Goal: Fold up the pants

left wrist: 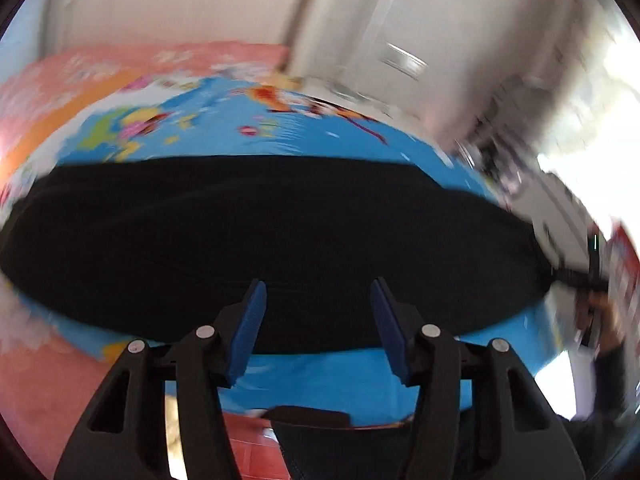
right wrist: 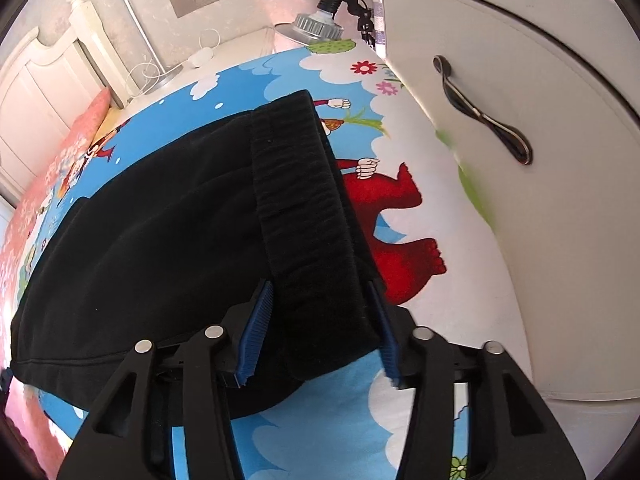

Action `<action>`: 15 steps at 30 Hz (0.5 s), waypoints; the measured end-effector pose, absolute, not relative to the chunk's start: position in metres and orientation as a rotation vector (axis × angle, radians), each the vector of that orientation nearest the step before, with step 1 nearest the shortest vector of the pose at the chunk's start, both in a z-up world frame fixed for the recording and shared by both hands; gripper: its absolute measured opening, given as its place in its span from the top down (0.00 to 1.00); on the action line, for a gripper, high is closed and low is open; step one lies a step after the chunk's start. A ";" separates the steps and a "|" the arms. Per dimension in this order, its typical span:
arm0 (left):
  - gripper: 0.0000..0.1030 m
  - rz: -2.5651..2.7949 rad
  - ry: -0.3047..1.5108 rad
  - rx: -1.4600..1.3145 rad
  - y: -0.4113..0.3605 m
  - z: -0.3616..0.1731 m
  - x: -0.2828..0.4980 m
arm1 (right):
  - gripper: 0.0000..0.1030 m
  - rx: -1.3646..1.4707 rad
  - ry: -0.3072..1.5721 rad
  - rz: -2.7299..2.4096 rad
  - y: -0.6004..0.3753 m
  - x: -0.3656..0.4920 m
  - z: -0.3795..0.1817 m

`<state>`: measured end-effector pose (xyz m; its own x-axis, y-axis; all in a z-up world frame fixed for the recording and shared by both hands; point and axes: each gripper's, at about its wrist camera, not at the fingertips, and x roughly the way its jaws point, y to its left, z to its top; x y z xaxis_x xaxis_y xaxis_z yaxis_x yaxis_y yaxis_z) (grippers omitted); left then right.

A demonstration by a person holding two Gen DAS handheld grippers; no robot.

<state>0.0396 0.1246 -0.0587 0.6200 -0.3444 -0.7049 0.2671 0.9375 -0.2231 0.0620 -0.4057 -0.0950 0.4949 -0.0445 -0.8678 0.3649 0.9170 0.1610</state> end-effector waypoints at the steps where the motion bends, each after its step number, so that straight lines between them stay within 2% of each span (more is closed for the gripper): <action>1: 0.55 -0.394 0.817 0.048 0.087 -0.062 0.032 | 0.63 0.347 1.028 -0.257 -0.407 0.062 -0.095; 3: 0.61 -0.518 0.810 0.235 0.024 -0.074 0.017 | 0.63 0.330 1.027 -0.258 -0.406 0.060 -0.093; 6: 0.60 -0.564 0.795 0.289 -0.008 -0.084 0.005 | 0.59 0.321 1.018 -0.281 -0.408 0.051 -0.090; 8: 0.60 -0.502 0.755 0.417 -0.019 -0.094 0.003 | 0.42 0.303 1.014 -0.334 -0.411 0.042 -0.087; 12: 0.61 -0.464 0.693 0.620 -0.039 -0.108 -0.004 | 0.42 0.236 0.991 -0.394 -0.408 0.023 -0.074; 15: 0.67 -0.461 0.629 0.762 -0.062 -0.116 -0.010 | 0.42 0.227 0.988 -0.310 -0.386 0.015 -0.066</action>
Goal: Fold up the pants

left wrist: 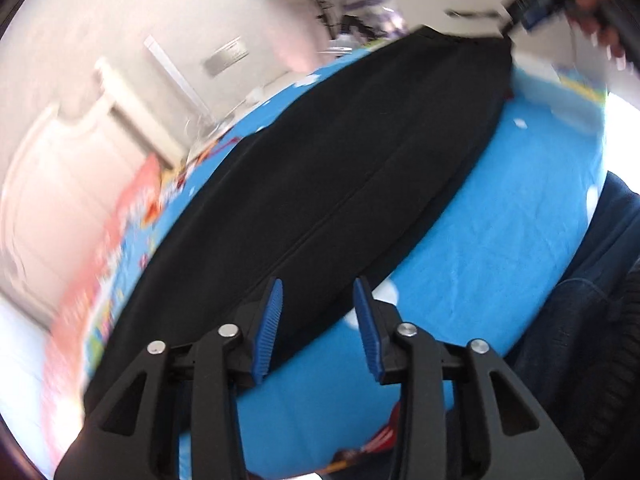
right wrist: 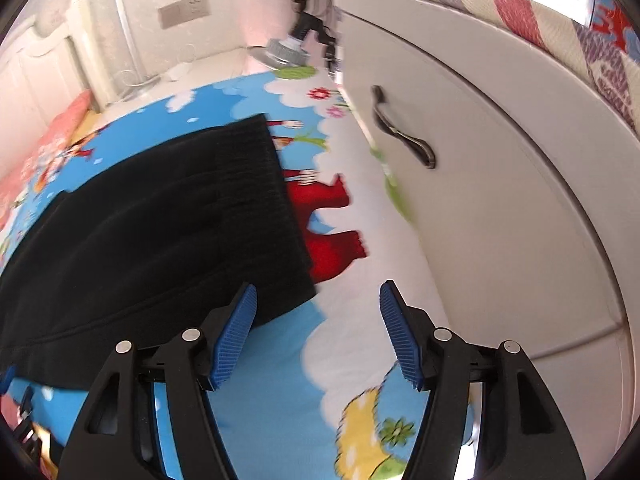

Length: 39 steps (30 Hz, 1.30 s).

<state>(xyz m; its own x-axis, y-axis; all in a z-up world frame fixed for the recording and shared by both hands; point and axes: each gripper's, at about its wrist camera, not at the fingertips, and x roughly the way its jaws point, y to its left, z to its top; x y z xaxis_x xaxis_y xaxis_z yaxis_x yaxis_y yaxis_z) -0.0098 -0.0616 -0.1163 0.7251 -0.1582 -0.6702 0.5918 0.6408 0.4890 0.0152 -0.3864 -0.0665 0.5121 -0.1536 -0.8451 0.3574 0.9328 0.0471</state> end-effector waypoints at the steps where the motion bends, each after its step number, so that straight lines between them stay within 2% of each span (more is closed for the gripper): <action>1: 0.68 -0.456 0.609 0.811 -0.071 -0.118 -0.014 | 0.42 0.218 0.990 -0.279 -0.377 0.014 -0.066; 8: 0.81 -0.433 0.535 1.045 -0.098 -0.145 -0.015 | 0.42 0.148 1.009 -0.130 -0.318 0.026 -0.078; 12: 0.95 -0.438 0.515 1.114 -0.100 -0.153 -0.018 | 0.41 0.129 1.018 -0.103 -0.303 0.033 -0.083; 17: 0.96 -0.465 0.514 0.997 -0.089 -0.118 -0.019 | 0.41 0.127 1.016 -0.097 -0.298 0.030 -0.081; 23: 0.96 -0.506 0.550 1.075 -0.095 -0.146 -0.026 | 0.41 0.089 0.961 -0.050 -0.283 0.031 -0.072; 25: 0.91 -0.505 0.565 1.044 -0.096 -0.146 -0.024 | 0.41 0.014 0.965 -0.059 -0.272 0.037 -0.083; 27: 0.66 -0.530 0.597 0.961 -0.093 -0.134 -0.020 | 0.41 -0.056 1.005 -0.118 -0.268 0.043 -0.103; 31: 0.50 -0.608 0.626 0.647 -0.082 -0.091 -0.009 | 0.35 -0.070 0.978 -0.136 -0.270 0.037 -0.111; 32: 0.42 -0.624 0.621 0.554 -0.082 -0.081 0.001 | 0.34 -0.065 0.979 -0.140 -0.271 0.037 -0.112; 36: 0.37 -0.623 0.566 0.359 -0.102 -0.055 0.053 | 0.34 -0.046 1.019 -0.151 -0.275 0.037 -0.115; 37: 0.38 -0.614 0.596 0.294 -0.106 -0.052 0.073 | 0.34 -0.041 1.027 -0.151 -0.276 0.038 -0.115; 38: 0.44 -0.617 0.672 0.204 -0.110 -0.052 0.108 | 0.34 -0.040 1.033 -0.151 -0.276 0.039 -0.115; 39: 0.70 -0.621 0.724 0.137 -0.112 -0.055 0.135 | 0.34 -0.042 1.042 -0.152 -0.275 0.038 -0.114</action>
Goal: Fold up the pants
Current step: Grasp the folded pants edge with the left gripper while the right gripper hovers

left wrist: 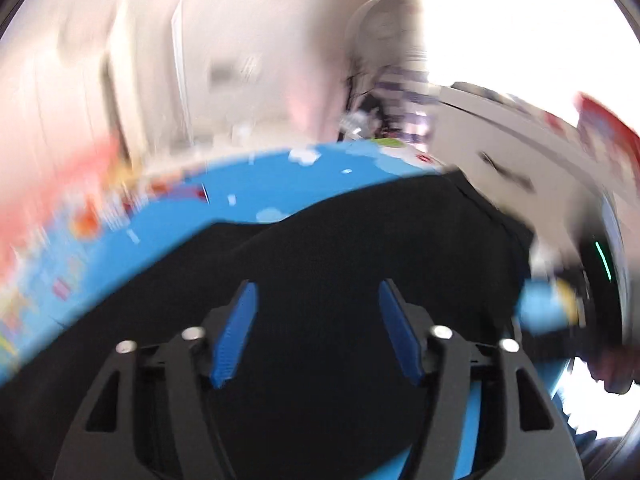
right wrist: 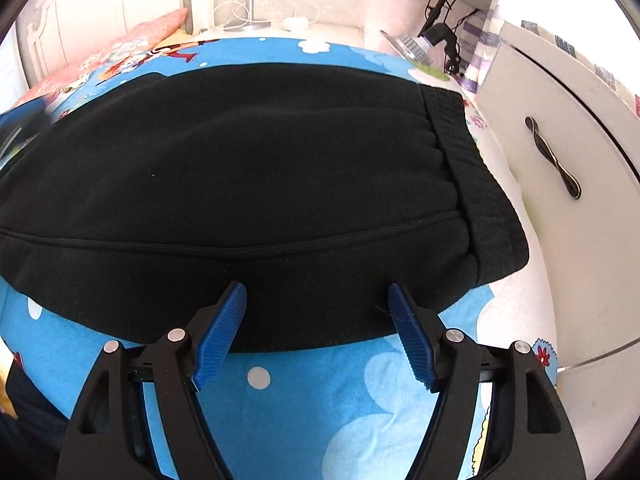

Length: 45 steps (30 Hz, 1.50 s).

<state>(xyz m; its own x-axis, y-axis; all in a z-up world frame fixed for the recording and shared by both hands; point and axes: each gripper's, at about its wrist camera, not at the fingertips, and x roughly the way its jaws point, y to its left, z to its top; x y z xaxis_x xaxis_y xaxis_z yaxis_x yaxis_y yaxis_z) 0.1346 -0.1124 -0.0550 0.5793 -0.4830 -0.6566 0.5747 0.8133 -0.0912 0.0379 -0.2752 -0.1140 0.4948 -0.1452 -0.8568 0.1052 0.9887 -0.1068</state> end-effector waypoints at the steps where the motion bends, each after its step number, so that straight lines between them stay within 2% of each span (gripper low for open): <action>1: 0.82 -0.612 0.784 0.084 -0.117 -0.062 0.166 | 0.34 -0.043 1.054 -0.147 -0.275 0.038 -0.112; 3: 0.91 -0.612 0.838 0.060 -0.127 -0.074 0.210 | 0.36 -0.038 1.035 -0.118 -0.277 0.040 -0.099; 7: 0.92 -0.574 0.954 -0.025 -0.128 -0.099 0.275 | 0.35 -0.012 0.870 -0.149 -0.300 0.047 -0.062; 8: 0.89 -0.562 0.971 -0.010 -0.128 -0.105 0.281 | 0.35 -0.011 0.836 -0.172 -0.309 0.054 -0.058; 10: 0.98 -0.516 0.999 0.020 -0.127 -0.116 0.296 | 0.35 -0.028 0.816 -0.226 -0.324 0.071 -0.064; 11: 0.98 -0.523 0.993 0.036 -0.129 -0.120 0.301 | 0.36 -0.043 0.854 -0.253 -0.333 0.081 -0.073; 14: 0.98 -0.501 0.967 0.073 -0.133 -0.116 0.301 | 0.42 -0.023 0.969 -0.317 -0.358 0.091 -0.104; 19: 0.97 -0.576 0.903 0.038 -0.128 -0.101 0.281 | 0.41 -0.033 0.937 -0.299 -0.361 0.078 -0.113; 23: 0.97 -0.586 0.928 0.192 -0.133 -0.117 0.273 | 0.41 0.010 0.946 -0.288 -0.368 0.079 -0.113; 29: 0.98 -0.557 0.828 0.426 -0.154 -0.124 0.281 | 0.40 -0.001 0.957 -0.298 -0.364 0.082 -0.112; 36: 0.96 -0.603 0.760 0.251 -0.136 -0.084 0.246 | 0.39 -0.004 0.985 -0.287 -0.365 0.085 -0.110; 40: 0.97 -0.529 0.839 0.337 -0.128 -0.113 0.242 | 0.39 -0.023 1.009 -0.285 -0.360 0.095 -0.094; 45: 0.97 -0.542 0.853 0.300 -0.125 -0.121 0.251 | 0.39 -0.044 0.901 -0.179 -0.334 0.130 -0.052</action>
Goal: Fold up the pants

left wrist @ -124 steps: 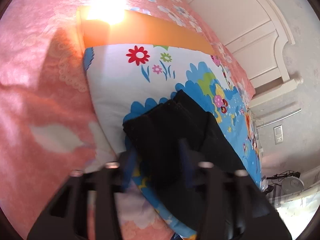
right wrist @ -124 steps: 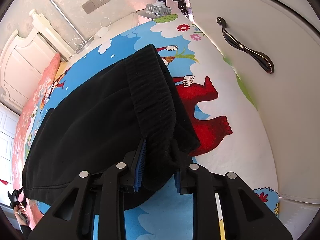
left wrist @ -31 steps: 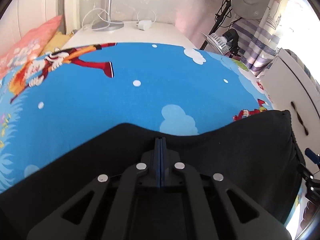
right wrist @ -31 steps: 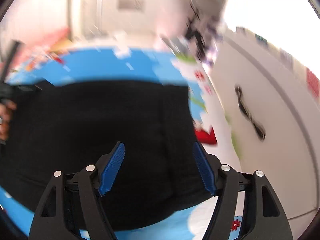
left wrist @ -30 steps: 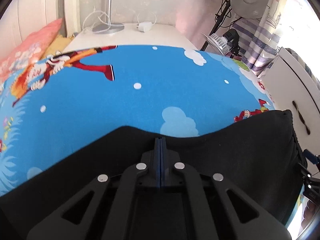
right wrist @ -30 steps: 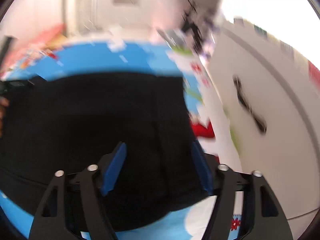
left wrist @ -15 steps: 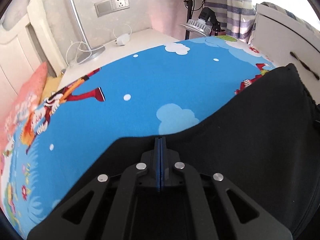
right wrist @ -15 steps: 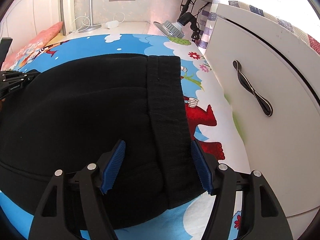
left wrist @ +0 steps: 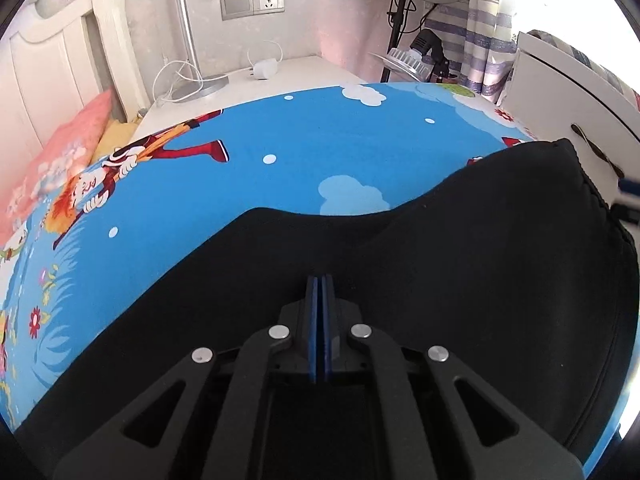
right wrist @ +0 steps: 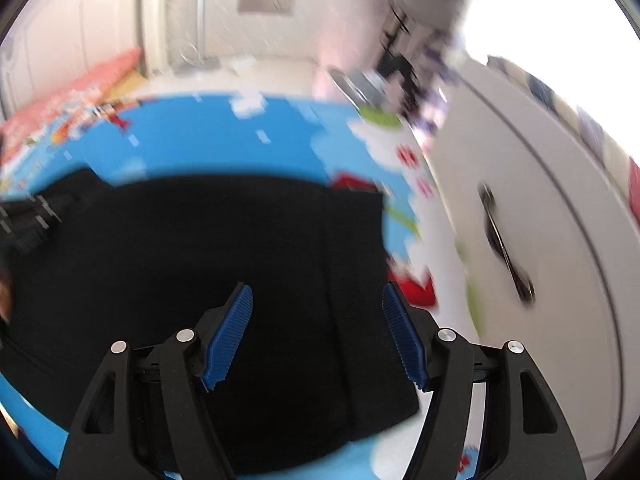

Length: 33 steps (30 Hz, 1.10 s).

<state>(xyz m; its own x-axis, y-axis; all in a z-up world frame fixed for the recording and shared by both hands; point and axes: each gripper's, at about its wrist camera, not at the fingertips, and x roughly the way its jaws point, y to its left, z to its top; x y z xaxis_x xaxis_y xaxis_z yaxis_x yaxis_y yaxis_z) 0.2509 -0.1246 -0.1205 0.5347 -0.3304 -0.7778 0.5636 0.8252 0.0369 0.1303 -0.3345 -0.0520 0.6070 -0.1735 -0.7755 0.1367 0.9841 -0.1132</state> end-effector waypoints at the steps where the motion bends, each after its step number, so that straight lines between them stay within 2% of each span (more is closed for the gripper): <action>1: 0.97 -0.543 0.854 0.289 -0.123 -0.120 0.252 | 0.39 -0.058 0.885 -0.149 -0.326 0.141 -0.049; 4: 0.94 -0.559 0.816 0.198 -0.112 -0.104 0.249 | 0.39 -0.116 0.885 -0.130 -0.308 0.185 -0.057; 6: 0.85 -0.566 0.804 0.255 -0.118 -0.100 0.247 | 0.42 -0.154 0.940 -0.163 -0.306 0.211 -0.076; 7: 0.85 -0.574 0.805 0.303 -0.123 -0.100 0.247 | 0.46 -0.186 0.976 -0.185 -0.306 0.220 -0.087; 9: 0.83 -0.610 0.829 0.429 -0.138 -0.109 0.249 | 0.46 -0.204 1.015 -0.207 -0.314 0.223 -0.107; 11: 0.85 -0.609 0.822 0.515 -0.145 -0.122 0.259 | 0.46 -0.207 1.000 -0.189 -0.321 0.217 -0.117; 13: 0.97 -0.607 0.804 0.514 -0.145 -0.121 0.269 | 0.46 -0.208 0.972 -0.176 -0.323 0.212 -0.119; 16: 0.98 -0.539 0.807 0.499 -0.146 -0.113 0.282 | 0.45 -0.197 0.956 -0.170 -0.324 0.210 -0.120; 17: 0.88 -0.553 0.811 0.434 -0.144 -0.104 0.281 | 0.45 -0.191 0.948 -0.167 -0.325 0.210 -0.121; 18: 0.71 -0.579 0.811 0.373 -0.142 -0.098 0.279 | 0.44 -0.189 0.944 -0.166 -0.326 0.211 -0.121; 19: 0.64 -0.606 0.813 0.315 -0.142 -0.092 0.275 | 0.44 -0.189 0.942 -0.166 -0.325 0.210 -0.120; 20: 0.61 -0.635 0.813 0.271 -0.144 -0.089 0.268 | 0.44 -0.192 0.939 -0.168 -0.324 0.209 -0.120; 25: 0.60 -0.635 0.887 0.244 -0.171 -0.112 0.255 | 0.44 -0.191 0.920 -0.171 -0.323 0.206 -0.121; 27: 0.55 -0.570 0.903 0.263 -0.178 -0.123 0.260 | 0.44 -0.195 0.916 -0.172 -0.323 0.206 -0.121; 33: 0.55 -0.521 0.810 0.082 -0.145 -0.084 0.227 | 0.43 -0.205 0.907 -0.183 -0.320 0.205 -0.121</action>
<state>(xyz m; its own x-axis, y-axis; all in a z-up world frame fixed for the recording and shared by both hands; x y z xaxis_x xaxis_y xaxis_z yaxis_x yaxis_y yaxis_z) 0.2273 -0.1452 -0.0836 0.5711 -0.4131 -0.7094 0.4747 0.8712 -0.1251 0.2051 -0.3203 -0.1214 0.6034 -0.2426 -0.7597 0.0703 0.9651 -0.2524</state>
